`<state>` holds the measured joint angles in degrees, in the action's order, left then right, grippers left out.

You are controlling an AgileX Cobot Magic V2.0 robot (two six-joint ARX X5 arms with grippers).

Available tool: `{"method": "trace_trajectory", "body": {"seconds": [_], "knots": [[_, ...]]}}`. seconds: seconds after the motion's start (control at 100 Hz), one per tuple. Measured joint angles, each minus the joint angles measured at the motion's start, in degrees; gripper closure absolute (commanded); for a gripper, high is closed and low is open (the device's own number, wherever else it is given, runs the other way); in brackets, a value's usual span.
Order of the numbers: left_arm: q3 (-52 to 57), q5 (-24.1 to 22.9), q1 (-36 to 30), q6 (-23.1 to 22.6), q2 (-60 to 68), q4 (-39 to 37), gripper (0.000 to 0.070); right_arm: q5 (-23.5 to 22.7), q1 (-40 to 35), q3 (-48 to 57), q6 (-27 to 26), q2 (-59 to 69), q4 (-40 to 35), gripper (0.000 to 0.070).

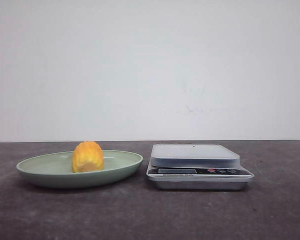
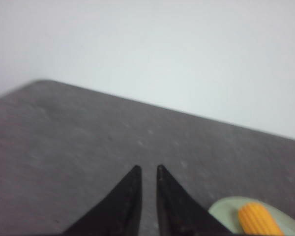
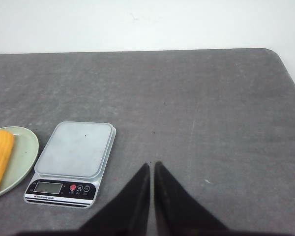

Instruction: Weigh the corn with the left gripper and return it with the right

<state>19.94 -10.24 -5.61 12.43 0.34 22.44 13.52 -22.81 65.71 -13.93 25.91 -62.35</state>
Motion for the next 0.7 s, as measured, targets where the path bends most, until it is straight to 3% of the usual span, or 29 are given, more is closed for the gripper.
{"method": "trace_trajectory", "body": {"seconds": [0.15,0.37,0.7], "knots": [[-9.29,3.10,0.92,-0.15,0.00,-8.74,0.0688,0.00,0.00,0.00,0.00,0.00,0.00,0.0694],[-16.59,3.15,1.46,-0.48,-0.02,-17.88,0.0689,0.00,0.00,0.00,0.00,0.00,0.00,0.0694],[-18.12,3.80,1.46,-0.52,-0.04,-16.48,0.0689,-0.02,0.00,0.00,0.00,0.00,0.00,0.0694]]}}
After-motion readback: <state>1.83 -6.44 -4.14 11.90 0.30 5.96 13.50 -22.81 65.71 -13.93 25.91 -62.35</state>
